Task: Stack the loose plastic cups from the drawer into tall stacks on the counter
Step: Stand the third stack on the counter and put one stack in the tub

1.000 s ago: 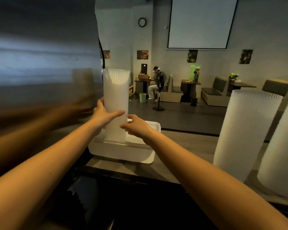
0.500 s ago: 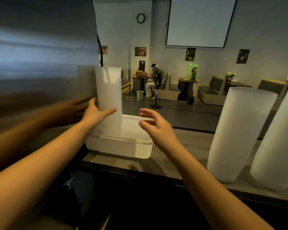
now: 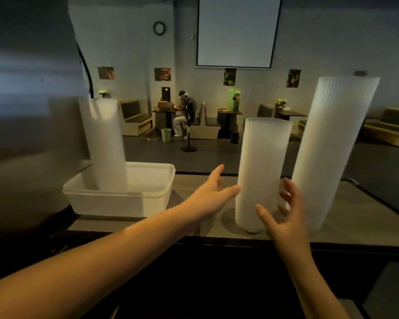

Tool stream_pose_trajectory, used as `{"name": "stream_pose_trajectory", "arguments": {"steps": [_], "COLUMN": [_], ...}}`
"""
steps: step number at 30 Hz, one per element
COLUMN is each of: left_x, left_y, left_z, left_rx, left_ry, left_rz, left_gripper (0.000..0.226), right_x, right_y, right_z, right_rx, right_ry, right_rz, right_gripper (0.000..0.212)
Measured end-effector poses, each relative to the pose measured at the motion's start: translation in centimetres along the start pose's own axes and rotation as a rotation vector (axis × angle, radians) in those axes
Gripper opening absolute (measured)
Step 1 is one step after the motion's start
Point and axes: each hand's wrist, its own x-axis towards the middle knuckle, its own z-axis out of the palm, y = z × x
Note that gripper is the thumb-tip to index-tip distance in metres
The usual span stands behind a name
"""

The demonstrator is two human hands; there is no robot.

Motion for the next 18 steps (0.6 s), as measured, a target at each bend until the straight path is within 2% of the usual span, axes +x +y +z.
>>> {"name": "stream_pose_trajectory", "arguments": {"steps": [3, 8, 13, 18], "left_x": [0.7, 0.5, -0.7, -2.0], "left_y": [0.5, 1.0, 2.1, 2.6], "left_z": [1.2, 2.1, -0.3, -6.7], "left_rx": [-0.01, -0.017, 0.072, 0.084], "left_ry": [-0.044, -0.056, 0.121, 0.356], "left_rz": [-0.029, -0.008, 0.157, 0.252], "left_gripper": [0.071, 0.066, 0.064, 0.061], "right_x": [1.2, 2.8, 4.3, 7.6], "right_y": [0.8, 1.3, -2.2, -6.2], "right_z": [0.0, 0.0, 2.4, 8.7], "right_rx": [-0.014, -0.042, -0.009, -0.068], "right_ry": [-0.106, -0.115, -0.12, -0.28], "right_rz": [0.06, 0.04, -0.08, -0.216], "right_gripper": [0.089, 0.089, 0.082, 0.088]}}
